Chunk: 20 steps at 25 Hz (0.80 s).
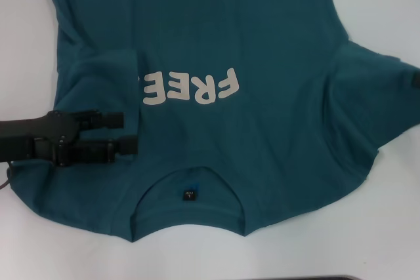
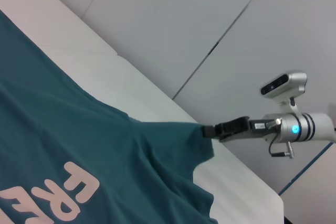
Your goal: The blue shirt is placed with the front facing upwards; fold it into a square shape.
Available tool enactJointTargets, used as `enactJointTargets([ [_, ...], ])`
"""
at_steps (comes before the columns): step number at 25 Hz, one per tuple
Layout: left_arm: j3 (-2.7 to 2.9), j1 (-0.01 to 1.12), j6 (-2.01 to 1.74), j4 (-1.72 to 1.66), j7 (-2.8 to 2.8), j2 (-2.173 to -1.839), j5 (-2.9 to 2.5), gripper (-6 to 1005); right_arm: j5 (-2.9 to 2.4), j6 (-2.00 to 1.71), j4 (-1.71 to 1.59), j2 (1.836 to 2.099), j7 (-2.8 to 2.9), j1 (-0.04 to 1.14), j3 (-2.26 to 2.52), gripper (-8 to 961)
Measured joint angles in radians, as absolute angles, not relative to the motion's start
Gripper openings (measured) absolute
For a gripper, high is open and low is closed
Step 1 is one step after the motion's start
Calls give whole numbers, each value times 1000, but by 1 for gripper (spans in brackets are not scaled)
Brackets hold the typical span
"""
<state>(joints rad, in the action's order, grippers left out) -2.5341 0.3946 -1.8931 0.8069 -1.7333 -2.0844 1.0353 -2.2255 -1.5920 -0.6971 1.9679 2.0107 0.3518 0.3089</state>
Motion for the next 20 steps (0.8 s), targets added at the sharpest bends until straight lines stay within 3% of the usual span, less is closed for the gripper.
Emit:
enactJointTargets([
  [13,-2533,405,-1882,785,-1732,-2079,1035,900,-2171,-1683,-728,1965,2010,388,310,95],
  [20,-2533,407,-1882,785,-1730,-2077,1035,901,-2172,-1684,-720,1985,2009,429,333,105],
])
